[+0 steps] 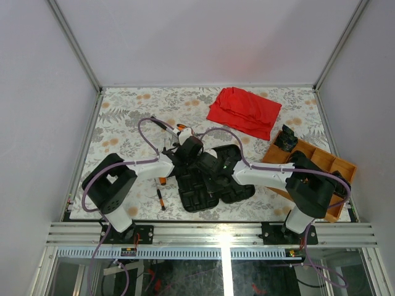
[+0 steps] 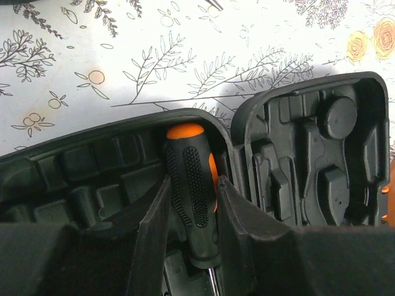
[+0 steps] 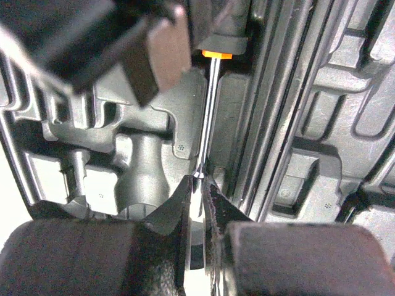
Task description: Sort the tools into containers
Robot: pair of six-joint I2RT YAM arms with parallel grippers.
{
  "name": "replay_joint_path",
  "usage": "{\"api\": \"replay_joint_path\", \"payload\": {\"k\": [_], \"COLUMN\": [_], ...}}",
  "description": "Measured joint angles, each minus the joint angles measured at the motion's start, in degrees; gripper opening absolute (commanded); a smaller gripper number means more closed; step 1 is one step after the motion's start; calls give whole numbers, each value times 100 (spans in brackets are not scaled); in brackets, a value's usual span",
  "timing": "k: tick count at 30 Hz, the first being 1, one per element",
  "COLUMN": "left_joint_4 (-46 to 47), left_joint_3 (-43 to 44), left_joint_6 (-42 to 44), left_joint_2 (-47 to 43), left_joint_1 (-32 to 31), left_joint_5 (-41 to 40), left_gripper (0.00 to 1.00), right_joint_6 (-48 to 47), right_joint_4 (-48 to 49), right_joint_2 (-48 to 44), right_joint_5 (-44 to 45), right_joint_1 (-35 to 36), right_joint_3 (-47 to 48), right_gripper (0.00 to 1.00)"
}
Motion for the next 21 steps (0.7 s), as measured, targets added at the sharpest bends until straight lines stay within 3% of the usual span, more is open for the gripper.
{"api": "replay_joint_path", "payload": {"k": [3, 5, 12, 21], "left_joint_4": [-9, -109, -1351, -2015], "left_joint_3": [13, 37, 258, 424], "left_joint_6": [59, 118, 540, 793], "left_joint_2": [-52, -96, -452, -1449], "left_joint_1": [22, 94, 393, 592], "left_joint_5": [17, 157, 599, 501], "left_gripper": [7, 17, 42, 53], "right_joint_6": [-197, -330, -662, -660], "right_joint_4": [323, 461, 909, 1287], "right_joint_2": [-317, -476, -1381, -2791], "right_joint_5": [-87, -195, -210, 234], "right_joint_1": [-11, -22, -37, -68], "right_joint_3": [-221, -321, -522, -1169], "right_gripper": [9, 17, 32, 39]}}
